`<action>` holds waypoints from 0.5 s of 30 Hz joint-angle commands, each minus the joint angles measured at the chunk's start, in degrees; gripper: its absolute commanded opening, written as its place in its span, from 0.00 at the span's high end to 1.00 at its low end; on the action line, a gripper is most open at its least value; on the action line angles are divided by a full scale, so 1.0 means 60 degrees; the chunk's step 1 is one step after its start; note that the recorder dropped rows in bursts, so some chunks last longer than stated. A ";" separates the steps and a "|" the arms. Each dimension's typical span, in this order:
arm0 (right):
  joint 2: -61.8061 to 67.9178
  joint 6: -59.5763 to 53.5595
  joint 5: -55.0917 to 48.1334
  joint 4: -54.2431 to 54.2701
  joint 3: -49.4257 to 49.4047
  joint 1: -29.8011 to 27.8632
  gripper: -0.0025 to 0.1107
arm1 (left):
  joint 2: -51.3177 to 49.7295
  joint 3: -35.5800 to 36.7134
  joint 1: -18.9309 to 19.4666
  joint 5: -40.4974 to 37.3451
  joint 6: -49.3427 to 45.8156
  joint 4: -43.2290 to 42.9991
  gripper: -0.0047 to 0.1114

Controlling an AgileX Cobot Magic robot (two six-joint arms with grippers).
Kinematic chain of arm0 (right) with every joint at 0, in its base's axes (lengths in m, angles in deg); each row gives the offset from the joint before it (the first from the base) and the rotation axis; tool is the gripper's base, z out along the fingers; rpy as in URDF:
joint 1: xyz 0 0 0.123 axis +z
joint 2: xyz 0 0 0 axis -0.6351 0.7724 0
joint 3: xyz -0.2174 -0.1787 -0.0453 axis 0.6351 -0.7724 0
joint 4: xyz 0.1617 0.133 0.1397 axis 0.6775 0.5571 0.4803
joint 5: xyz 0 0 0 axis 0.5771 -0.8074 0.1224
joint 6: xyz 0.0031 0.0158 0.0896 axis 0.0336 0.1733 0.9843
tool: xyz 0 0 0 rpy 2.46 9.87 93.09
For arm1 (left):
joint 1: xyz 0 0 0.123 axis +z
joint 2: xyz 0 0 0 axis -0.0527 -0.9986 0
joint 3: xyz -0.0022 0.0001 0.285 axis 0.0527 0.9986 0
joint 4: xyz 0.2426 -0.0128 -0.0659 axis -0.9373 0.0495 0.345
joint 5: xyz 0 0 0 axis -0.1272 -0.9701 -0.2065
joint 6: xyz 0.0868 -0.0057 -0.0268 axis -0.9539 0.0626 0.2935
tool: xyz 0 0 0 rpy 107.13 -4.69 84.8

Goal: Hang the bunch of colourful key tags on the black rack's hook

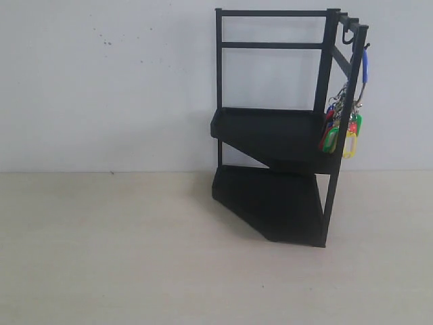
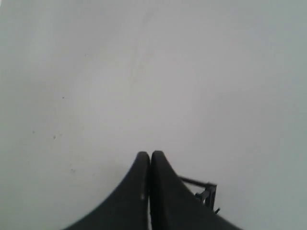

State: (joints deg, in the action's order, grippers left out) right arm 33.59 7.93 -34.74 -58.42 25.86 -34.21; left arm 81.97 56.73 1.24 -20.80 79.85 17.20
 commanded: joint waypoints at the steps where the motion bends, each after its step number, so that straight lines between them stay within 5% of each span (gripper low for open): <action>1: 0.0006 -0.5606 -0.0265 0.5275 -0.0432 -0.0009 0.98 | -0.0033 -0.0023 0.0032 0.0116 -0.0003 0.0018 0.92; 4: 0.0006 -0.7464 -0.0285 0.7289 -0.0783 -0.0009 0.98 | -0.0033 -0.0023 0.0032 0.0116 -0.0003 0.0018 0.92; 15: 0.0006 -0.9541 -0.0282 0.9525 -0.1555 -0.0009 0.98 | -0.0033 -0.0023 0.0032 0.0116 -0.0003 0.0018 0.92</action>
State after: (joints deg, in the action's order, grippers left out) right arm 33.59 -44.04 -36.25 -5.95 17.67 -34.21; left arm 81.97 56.73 1.24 -20.80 79.85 17.20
